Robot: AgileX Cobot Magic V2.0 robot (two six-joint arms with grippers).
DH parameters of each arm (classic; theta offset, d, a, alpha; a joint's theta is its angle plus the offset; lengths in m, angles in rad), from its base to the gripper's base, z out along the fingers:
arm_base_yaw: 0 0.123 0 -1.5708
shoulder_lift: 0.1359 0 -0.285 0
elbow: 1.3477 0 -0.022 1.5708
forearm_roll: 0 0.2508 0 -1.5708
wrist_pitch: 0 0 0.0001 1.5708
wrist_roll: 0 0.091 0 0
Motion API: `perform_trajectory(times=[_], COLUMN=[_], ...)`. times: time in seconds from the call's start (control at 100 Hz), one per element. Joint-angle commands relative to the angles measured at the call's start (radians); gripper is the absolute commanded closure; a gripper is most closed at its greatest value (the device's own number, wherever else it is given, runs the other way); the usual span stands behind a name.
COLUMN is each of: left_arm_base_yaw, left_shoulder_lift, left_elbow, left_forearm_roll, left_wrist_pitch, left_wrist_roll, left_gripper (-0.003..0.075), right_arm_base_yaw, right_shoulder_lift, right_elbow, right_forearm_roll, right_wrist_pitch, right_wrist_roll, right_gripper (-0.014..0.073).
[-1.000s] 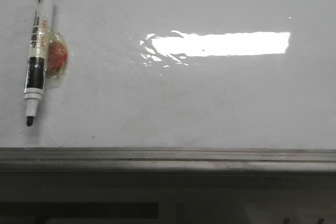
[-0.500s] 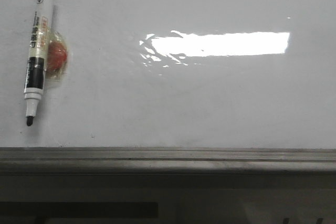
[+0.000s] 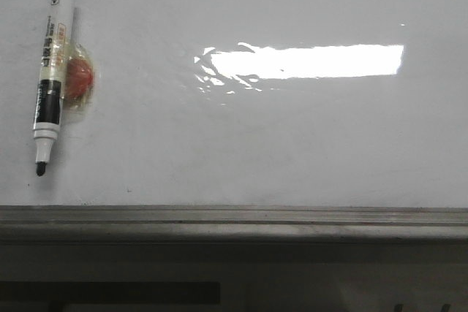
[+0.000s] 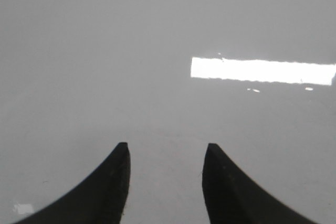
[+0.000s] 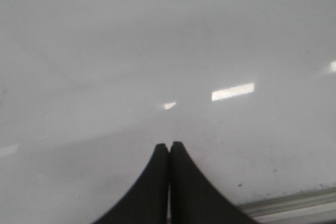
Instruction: Write number 6 on whiteboard
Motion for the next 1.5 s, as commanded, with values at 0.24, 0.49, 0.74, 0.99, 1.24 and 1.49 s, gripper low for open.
perform_trajectory(times=[0.24,0.49,0.74,0.99,1.24,1.49], left_arm_base_yaw=[-0.162,-0.454,-0.693,-0.794,-0.808,-0.814], left_shoulder_lift=[0.02,0.072,0.228,0.423,0.602,0.706], left_elbow=[-0.035,-0.035,-0.035,-0.035,-0.052,-0.066], left_forearm_roll=[-0.015,-0.015,-0.015,-0.122,-0.264,-0.268], left_wrist_pitch=[-0.049,-0.055,-0.113,-0.241,-0.32,-0.387], left_wrist_roll=[0.006,0.006,0.006,0.006,0.004,0.004], left_gripper=[0.0375,0.0349,0.0344,0.0213,0.0214,0.0214], right_arm_base_yaw=[-0.005,-0.005,-0.005,-0.005,-0.005,-0.005], right_shoulder_lift=[0.017,0.017,0.017,0.017,0.017,0.017], right_elbow=[-0.033,-0.033,-0.033,-0.033,-0.033,-0.033], right_forearm_roll=[0.004,0.004,0.004,0.004,0.004,0.004], right_wrist_pitch=[-0.07,-0.07,-0.07,-0.07,-0.07,-0.07], right_wrist_roll=[-0.003,-0.003,-0.003,-0.003,-0.003,-0.003], right_gripper=[0.0657,0.0657,0.0657,0.0657,0.0657,0.0657])
